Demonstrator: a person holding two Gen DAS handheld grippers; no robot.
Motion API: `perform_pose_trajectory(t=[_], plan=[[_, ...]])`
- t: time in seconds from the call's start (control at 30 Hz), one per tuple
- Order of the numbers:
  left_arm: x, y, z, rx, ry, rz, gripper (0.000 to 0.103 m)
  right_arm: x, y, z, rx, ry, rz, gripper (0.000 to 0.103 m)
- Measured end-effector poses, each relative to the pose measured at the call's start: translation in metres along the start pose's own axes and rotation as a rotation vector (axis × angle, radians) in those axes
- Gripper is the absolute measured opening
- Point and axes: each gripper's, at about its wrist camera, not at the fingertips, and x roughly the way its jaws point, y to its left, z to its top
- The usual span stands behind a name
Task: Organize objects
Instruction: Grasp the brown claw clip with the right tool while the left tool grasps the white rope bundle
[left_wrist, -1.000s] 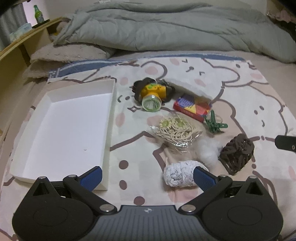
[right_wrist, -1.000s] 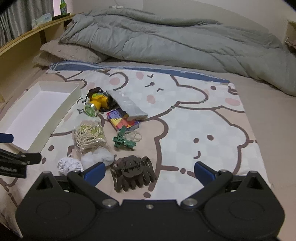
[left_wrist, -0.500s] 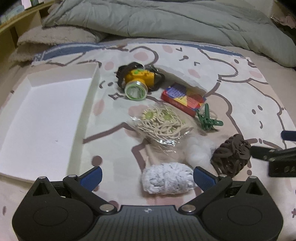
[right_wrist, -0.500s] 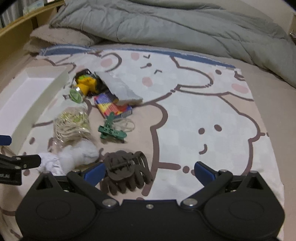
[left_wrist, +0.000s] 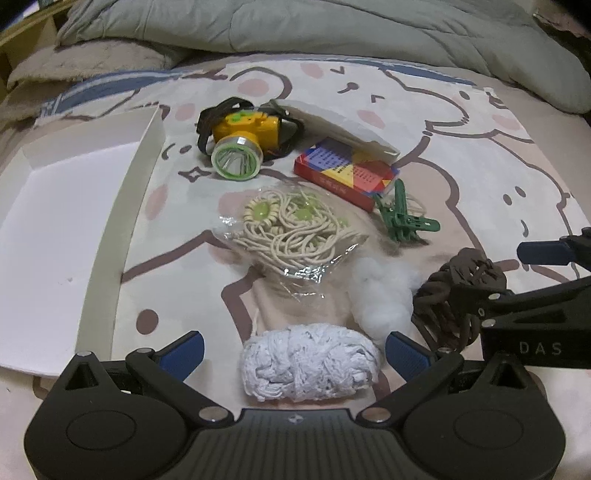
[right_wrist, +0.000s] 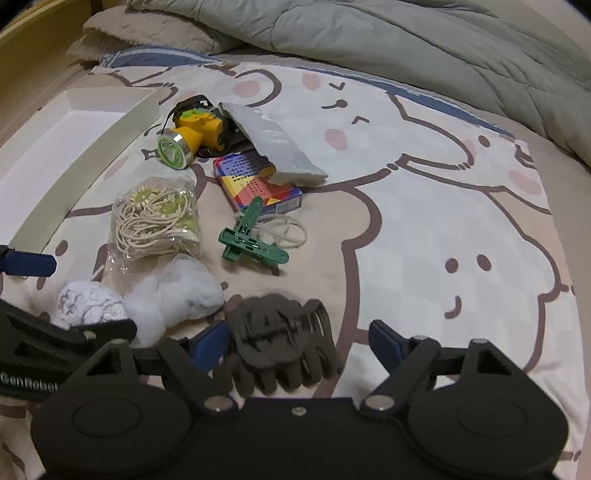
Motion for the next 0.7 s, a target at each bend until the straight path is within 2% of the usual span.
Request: perform_pose_trajectory(t=[0.07, 0.2, 0.3, 0.37, 0.47, 0.7], plan=[[0.002, 0.003, 0.001, -0.015, 0.016, -0.018, 0.103, 0.003, -0.001, 0.001, -0.004, -0.002, 0.018, 0.082], [0.002, 0.002, 0.001, 0.002, 0.027, -0.029, 0.103, 0.004, -0.004, 0.001, 0.016, 0.014, 0.09, 0.068], [0.001, 0.0, 0.001, 0.01, 0.037, -0.038, 0.103, 0.003, -0.001, 0.001, 0.01, 0.025, 0.092, 0.067], [0.0, -0.001, 0.001, 0.011, 0.041, -0.053, 0.103, 0.0, -0.002, 0.002, 0.017, 0.013, 0.094, 0.063], [-0.001, -0.005, 0.0, 0.023, 0.041, -0.065, 0.103, -0.006, -0.007, 0.005, 0.049, -0.004, 0.11, 0.043], [0.007, -0.012, 0.003, 0.045, 0.085, -0.065, 0.099, -0.012, -0.016, 0.006, 0.092, -0.001, 0.075, 0.042]])
